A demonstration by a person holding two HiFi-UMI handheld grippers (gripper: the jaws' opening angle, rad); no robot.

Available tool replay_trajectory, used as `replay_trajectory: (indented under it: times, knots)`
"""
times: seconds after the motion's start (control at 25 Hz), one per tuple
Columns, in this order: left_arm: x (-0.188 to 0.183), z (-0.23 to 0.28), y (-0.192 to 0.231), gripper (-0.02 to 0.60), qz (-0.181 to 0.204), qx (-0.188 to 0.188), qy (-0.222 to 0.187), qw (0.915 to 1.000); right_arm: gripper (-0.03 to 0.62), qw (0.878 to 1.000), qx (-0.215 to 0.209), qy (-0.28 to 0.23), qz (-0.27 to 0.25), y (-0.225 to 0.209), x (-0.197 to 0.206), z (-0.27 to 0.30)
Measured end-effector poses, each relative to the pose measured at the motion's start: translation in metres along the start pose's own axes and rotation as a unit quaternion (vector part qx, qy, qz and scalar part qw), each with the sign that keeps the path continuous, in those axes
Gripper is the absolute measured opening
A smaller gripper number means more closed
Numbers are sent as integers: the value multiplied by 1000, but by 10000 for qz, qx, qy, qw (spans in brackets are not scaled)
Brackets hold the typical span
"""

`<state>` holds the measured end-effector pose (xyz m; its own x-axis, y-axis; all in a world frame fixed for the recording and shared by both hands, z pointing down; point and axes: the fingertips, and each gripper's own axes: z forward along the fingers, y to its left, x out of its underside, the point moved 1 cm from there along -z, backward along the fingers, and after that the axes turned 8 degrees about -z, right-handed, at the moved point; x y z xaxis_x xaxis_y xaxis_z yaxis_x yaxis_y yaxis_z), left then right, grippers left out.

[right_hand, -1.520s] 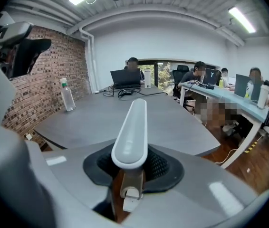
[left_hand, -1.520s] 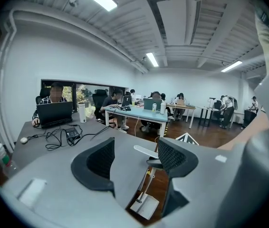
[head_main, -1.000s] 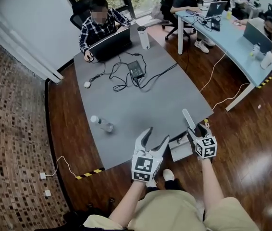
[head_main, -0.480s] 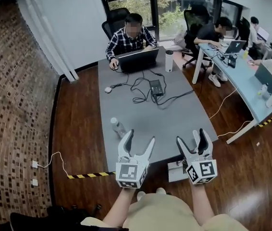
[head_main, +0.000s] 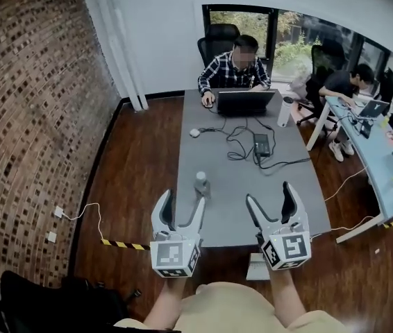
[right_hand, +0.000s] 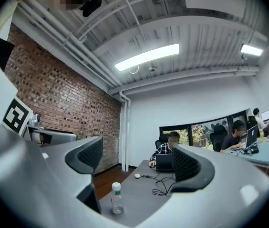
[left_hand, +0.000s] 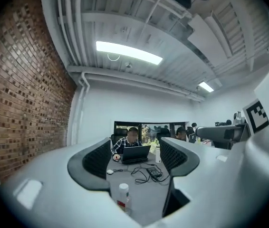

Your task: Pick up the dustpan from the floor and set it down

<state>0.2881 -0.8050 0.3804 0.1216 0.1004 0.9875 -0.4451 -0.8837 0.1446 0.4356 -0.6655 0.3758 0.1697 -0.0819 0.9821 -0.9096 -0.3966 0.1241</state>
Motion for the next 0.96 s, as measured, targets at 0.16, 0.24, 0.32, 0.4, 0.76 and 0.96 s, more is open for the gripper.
replay_trajectory:
  times: [0.16, 0.24, 0.32, 0.4, 0.76, 0.96]
  knots:
    - [-6, -9, 20, 302, 89, -223, -39, 9997, 426, 10000, -80, -13, 30, 13, -7, 8]
    - [-4, -12, 23, 299, 102, -234, -20, 9997, 420, 9999, -133, -47, 39, 19, -10, 10]
    - [-2, -12, 23, 298, 136, -190, 32, 9997, 414, 9999, -147, -75, 28, 23, -13, 11]
    - [-2, -12, 22, 298, 182, -119, 57, 9997, 411, 9999, -128, -68, -1, 25, -14, 10]
    - [0, -6, 8, 284, 123, 194, 17, 9997, 397, 9999, 44, 139, -37, 19, -1, -6]
    - [3, -3, -3, 281, 127, 340, 61, 9993, 399, 9998, 54, 52, -168, 15, -12, -10]
